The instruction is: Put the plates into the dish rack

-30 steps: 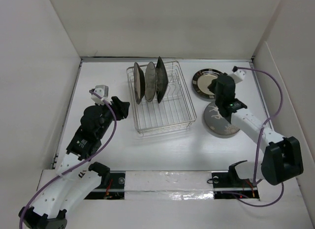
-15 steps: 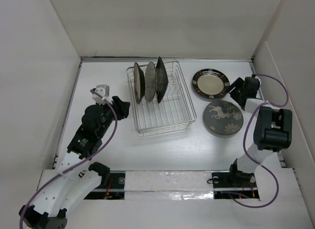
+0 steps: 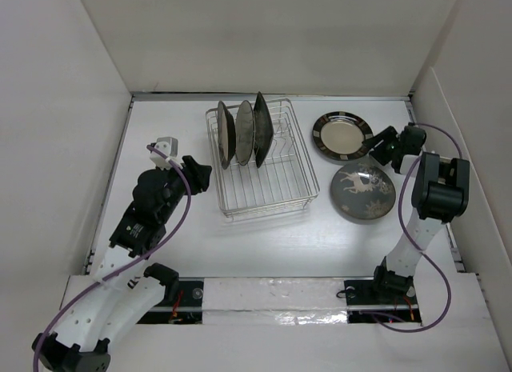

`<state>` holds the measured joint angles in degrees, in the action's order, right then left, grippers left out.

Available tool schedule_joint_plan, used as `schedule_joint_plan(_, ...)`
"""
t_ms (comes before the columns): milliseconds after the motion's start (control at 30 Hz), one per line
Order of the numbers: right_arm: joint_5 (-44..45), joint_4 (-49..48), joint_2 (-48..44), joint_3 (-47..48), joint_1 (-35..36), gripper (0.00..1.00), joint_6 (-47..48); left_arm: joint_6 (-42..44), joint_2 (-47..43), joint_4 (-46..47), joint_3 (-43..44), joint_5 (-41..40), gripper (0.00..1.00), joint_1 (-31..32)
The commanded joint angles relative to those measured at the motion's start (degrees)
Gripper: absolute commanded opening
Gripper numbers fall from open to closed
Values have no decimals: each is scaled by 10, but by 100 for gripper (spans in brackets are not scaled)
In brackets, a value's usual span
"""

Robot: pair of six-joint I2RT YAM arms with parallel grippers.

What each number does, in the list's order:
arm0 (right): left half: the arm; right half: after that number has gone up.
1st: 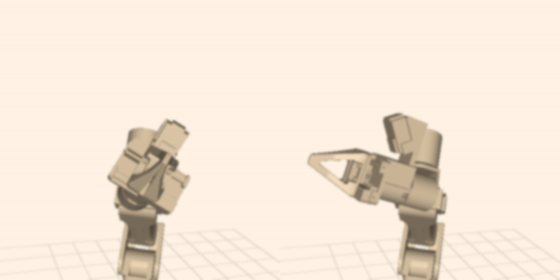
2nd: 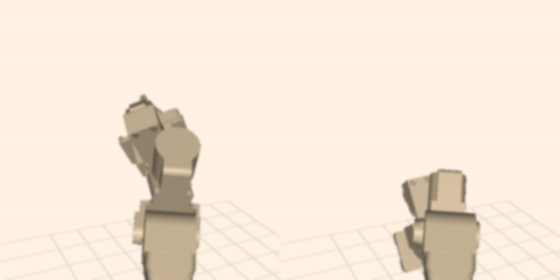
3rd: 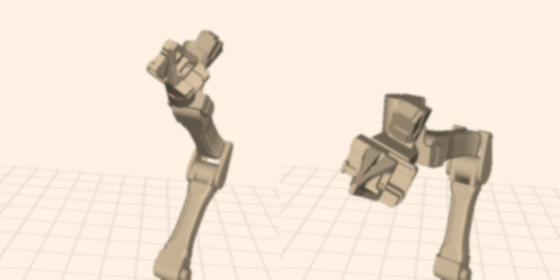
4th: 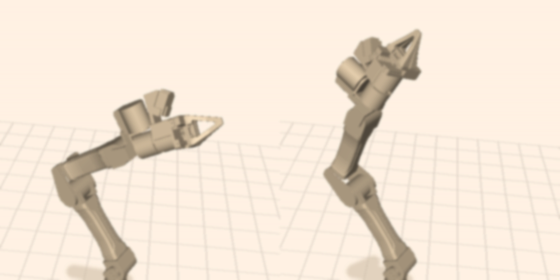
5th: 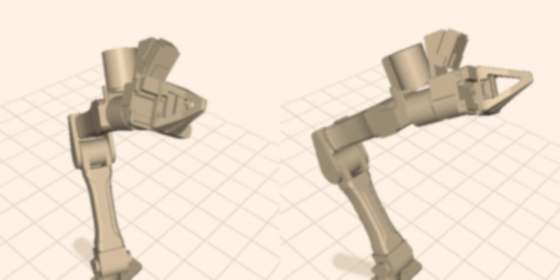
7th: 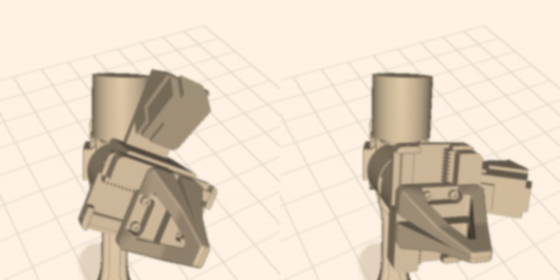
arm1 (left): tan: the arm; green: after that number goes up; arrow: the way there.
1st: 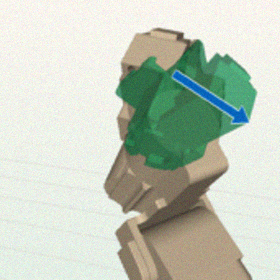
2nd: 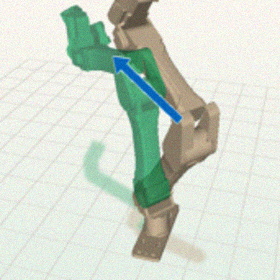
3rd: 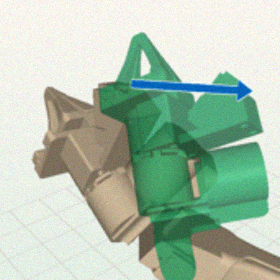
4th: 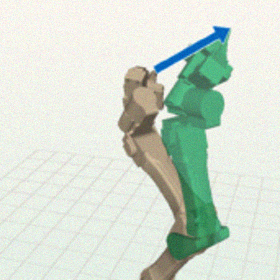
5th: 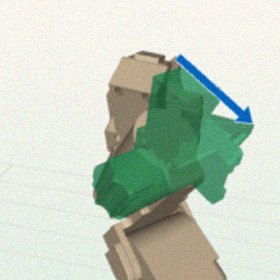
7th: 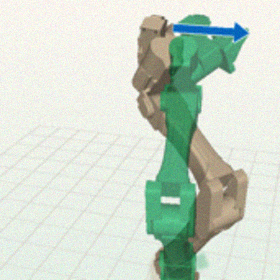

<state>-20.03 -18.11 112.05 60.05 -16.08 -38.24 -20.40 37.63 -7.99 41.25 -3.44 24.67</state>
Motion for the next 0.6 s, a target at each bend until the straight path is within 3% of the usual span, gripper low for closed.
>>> schedule_joint_plan(0,-60,-25,30,34,10,62,-13,6,-2,27,13,6,45,-8)
schedule_joint_plan(100,-88,-38,65,54,10,58,-41,6,-1,31,14,8,45,-14)
schedule_joint_plan(200,-127,-73,103,66,10,47,-82,8,3,26,15,10,45,-14)
schedule_joint_plan(233,-134,-87,109,64,4,41,-108,8,0,25,14,8,45,-14)
schedule_joint_plan(267,-135,-119,113,59,4,27,-120,8,-4,28,13,5,45,-14)
schedule_joint_plan(333,-123,-137,109,42,-2,13,-138,9,-5,31,13,-2,45,-14)
schedule_joint_plan(367,-114,-146,103,38,-2,2,-141,9,-4,30,13,-1,45,-14)
schedule_joint_plan(567,-49,-196,1,-15,-13,0,-166,10,3,32,15,-1,45,-14)
